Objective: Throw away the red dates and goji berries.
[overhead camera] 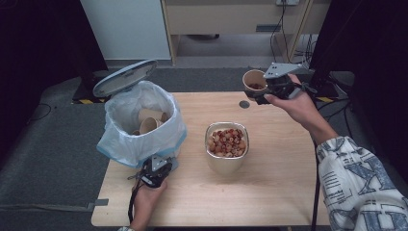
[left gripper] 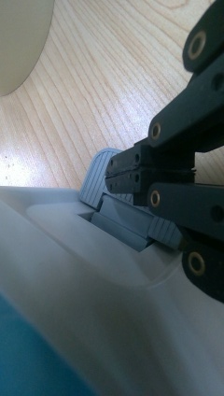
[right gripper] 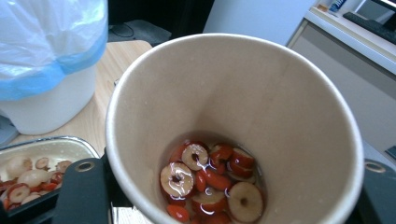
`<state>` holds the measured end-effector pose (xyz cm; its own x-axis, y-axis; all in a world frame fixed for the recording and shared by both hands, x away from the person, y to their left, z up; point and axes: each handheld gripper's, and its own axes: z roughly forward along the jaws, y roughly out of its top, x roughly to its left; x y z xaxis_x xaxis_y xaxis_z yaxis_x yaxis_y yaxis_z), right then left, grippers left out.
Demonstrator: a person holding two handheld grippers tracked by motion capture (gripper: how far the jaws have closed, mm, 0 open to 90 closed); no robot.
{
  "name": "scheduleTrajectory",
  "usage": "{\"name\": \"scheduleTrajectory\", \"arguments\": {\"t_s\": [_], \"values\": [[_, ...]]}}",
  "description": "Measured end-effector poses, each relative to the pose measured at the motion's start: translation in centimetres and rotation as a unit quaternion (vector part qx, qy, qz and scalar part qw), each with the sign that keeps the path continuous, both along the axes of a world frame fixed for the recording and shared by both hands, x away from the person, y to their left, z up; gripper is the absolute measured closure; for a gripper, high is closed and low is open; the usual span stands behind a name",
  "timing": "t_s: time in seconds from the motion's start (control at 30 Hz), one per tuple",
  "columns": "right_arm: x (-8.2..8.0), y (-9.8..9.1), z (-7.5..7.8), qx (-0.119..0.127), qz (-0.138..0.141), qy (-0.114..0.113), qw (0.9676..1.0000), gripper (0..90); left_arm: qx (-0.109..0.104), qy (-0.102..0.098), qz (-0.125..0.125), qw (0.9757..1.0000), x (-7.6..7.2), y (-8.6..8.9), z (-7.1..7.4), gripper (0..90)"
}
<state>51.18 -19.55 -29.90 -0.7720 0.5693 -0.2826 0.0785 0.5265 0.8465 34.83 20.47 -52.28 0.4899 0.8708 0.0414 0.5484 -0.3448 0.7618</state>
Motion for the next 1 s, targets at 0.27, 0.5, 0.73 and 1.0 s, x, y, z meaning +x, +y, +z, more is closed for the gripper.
{"name": "scheduleTrajectory", "arguments": {"t_s": [0.27,0.5,0.73,1.0], "values": [[-0.4,0.7,0.0,-0.008,0.007,-0.007,0.9999,31.3,0.001,0.000,0.000,1.0000,0.0,0.0,0.0,89.4],[-1.0,1.7,-0.3,-0.024,0.021,-0.016,0.9994,31.3,0.000,0.000,0.000,1.0000,0.0,0.0,0.0,89.4],[-1.3,2.0,-0.7,-0.028,0.025,-0.025,0.9990,31.3,0.002,0.000,-0.001,1.0000,0.0,0.0,0.0,89.4],[-1.5,2.4,-1.1,-0.046,0.035,-0.043,0.9974,31.3,0.002,0.000,-0.001,1.0000,0.0,0.0,0.0,89.4]]}}
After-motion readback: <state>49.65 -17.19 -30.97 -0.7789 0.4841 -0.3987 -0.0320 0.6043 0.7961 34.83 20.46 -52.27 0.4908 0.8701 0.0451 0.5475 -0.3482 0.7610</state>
